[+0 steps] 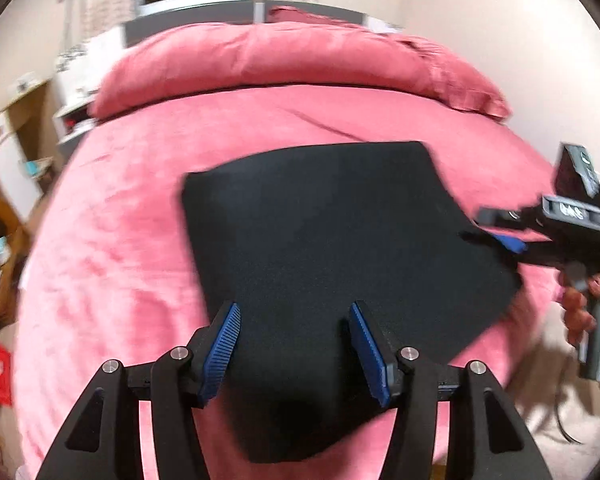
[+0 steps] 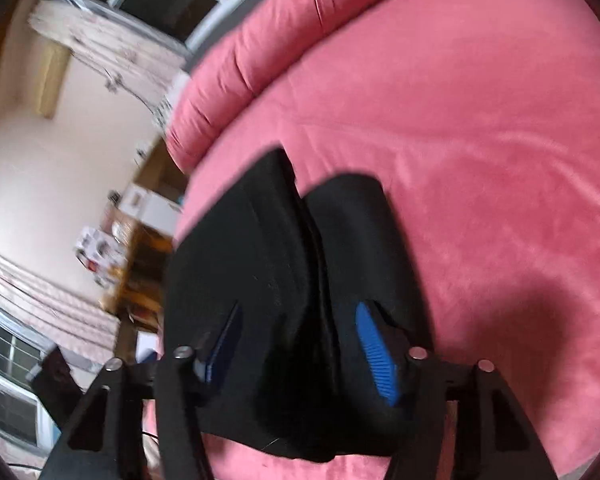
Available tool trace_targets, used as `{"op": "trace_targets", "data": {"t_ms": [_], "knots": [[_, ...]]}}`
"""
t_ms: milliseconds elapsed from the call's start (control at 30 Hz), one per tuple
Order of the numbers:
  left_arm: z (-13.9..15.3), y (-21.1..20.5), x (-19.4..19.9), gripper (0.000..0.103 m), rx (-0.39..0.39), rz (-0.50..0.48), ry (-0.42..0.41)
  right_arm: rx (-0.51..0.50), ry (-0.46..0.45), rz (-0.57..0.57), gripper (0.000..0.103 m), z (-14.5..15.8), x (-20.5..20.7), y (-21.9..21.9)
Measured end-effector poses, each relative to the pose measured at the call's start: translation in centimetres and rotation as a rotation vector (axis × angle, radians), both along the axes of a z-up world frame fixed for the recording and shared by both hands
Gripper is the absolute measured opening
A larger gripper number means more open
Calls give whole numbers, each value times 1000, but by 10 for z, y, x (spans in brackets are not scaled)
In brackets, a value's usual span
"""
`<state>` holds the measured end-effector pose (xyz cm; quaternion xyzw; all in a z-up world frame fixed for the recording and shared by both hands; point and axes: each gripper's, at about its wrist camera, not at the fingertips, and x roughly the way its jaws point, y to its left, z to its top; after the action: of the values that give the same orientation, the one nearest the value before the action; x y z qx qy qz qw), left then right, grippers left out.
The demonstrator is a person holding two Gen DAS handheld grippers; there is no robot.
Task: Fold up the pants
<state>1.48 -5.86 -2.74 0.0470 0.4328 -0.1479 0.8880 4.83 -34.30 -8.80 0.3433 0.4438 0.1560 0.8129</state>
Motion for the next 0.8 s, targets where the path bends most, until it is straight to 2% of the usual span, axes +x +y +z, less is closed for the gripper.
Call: {"op": "trace_targets", "data": {"t_ms": [67, 133, 200, 300, 367, 467, 533, 667, 733, 800], "knots": [[-10, 10, 8, 57, 11, 49, 48, 0, -9, 5, 56, -3, 4, 7], [-20, 18, 14, 57, -57, 75, 105, 13, 7, 49, 20, -3, 9, 20], [-21, 20, 15, 57, -102, 86, 125, -45, 8, 79, 17, 2, 9, 32], [-14, 11, 17, 57, -101, 61, 136, -100, -66, 74, 14, 28, -1, 33], [-9, 0, 20, 57, -93, 28, 114, -135, -126, 53, 14, 53, -8, 26], [-4, -23, 15, 57, -77, -43, 85, -166, -152, 29, 14, 69, -18, 11], [-11, -35, 13, 57, -40, -77, 85, -183, -121, 19, 14, 63, -17, 2], [-25, -53, 7, 58, 96, -136, 52, -183, 10, 11, 14, 20, -16, -7], [-26, -53, 5, 59, 111, -152, 30, -163, 28, -11, 17, 8, -18, -11], [-26, -55, 3, 60, 100, -145, 42, -128, 23, -38, 19, 5, -19, -16]]}}
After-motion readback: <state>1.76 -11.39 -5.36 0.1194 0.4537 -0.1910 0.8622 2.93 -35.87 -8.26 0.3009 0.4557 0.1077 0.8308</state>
